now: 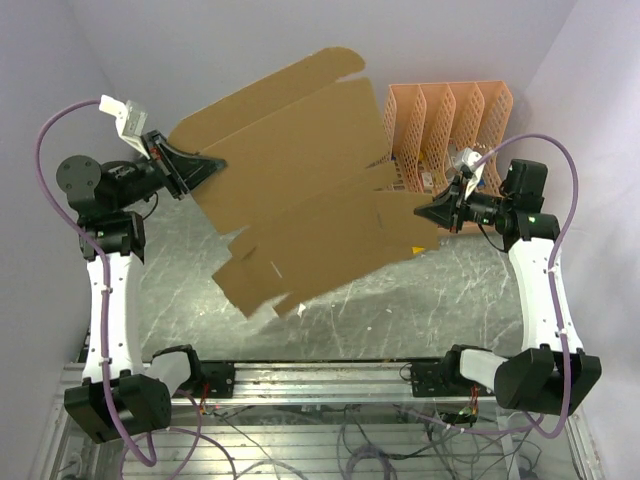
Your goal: Fold the paper box
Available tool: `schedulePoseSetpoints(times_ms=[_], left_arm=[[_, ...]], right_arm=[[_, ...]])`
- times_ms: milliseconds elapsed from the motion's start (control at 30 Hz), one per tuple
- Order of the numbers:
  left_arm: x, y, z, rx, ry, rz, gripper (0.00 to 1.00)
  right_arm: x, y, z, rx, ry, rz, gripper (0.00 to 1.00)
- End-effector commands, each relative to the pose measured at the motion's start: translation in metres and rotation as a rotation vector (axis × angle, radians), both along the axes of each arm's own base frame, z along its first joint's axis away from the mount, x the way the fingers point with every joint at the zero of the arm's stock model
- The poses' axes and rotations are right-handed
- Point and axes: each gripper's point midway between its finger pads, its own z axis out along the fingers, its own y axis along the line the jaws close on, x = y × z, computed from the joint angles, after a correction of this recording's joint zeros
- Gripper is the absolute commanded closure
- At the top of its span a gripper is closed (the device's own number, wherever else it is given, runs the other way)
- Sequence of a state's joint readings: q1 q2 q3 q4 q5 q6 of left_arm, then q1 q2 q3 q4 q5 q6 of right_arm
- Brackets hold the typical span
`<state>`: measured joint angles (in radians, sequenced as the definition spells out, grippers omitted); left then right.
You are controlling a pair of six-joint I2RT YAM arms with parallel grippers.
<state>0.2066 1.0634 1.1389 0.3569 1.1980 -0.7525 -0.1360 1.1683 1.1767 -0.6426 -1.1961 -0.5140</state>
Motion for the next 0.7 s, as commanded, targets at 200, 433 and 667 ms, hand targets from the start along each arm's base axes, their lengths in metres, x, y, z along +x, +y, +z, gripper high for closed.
schedulePoseSetpoints(times_ms=[200,433,667], left_arm=[[-0.016,-0.010,0.024,-0.070,0.034,-0.056,0.93],[-0.022,-0.011,0.028,-0.092,0.018,-0.050,0.93],[-0.026,-0.015,0.043,-0.104,-0.006,-0.068,0.93]], right_arm=[[0.008,-0.001,0.001,0.003,-0.018,0.021,1.00],[0.021,-0.002,0.012,-0.008,-0.049,0.025,0.46],[0.016,0.014,0.063,0.058,-0.178,0.074,0.09]])
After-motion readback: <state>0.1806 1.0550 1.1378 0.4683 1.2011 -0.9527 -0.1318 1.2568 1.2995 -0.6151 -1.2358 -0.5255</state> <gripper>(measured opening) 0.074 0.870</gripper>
